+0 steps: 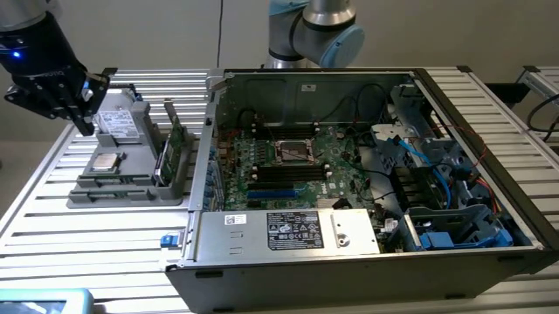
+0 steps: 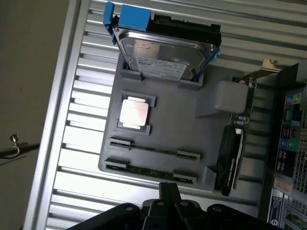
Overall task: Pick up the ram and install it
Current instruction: 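Pick up the ram and move it above insertion slot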
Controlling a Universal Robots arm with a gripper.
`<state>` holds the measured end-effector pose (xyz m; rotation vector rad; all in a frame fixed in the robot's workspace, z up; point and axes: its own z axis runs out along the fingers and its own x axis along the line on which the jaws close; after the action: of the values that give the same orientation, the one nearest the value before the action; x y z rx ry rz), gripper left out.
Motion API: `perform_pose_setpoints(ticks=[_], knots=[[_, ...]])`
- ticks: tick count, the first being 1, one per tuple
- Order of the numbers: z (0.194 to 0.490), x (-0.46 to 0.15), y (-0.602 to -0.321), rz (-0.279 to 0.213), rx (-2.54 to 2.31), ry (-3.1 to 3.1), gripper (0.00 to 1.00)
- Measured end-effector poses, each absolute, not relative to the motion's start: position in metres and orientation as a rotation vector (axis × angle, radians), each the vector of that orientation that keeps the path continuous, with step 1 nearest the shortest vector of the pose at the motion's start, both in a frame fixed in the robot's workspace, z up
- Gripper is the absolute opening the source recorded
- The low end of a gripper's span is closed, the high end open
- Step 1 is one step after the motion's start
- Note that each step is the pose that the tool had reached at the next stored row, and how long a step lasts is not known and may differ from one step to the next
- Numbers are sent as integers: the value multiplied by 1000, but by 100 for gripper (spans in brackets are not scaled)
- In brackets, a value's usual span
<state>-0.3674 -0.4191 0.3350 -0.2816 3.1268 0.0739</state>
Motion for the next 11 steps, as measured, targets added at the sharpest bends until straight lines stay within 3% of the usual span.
perform_pose_setpoints(ticks=[11], knots=[[334,-367,-419,74,-592,3088,11]])
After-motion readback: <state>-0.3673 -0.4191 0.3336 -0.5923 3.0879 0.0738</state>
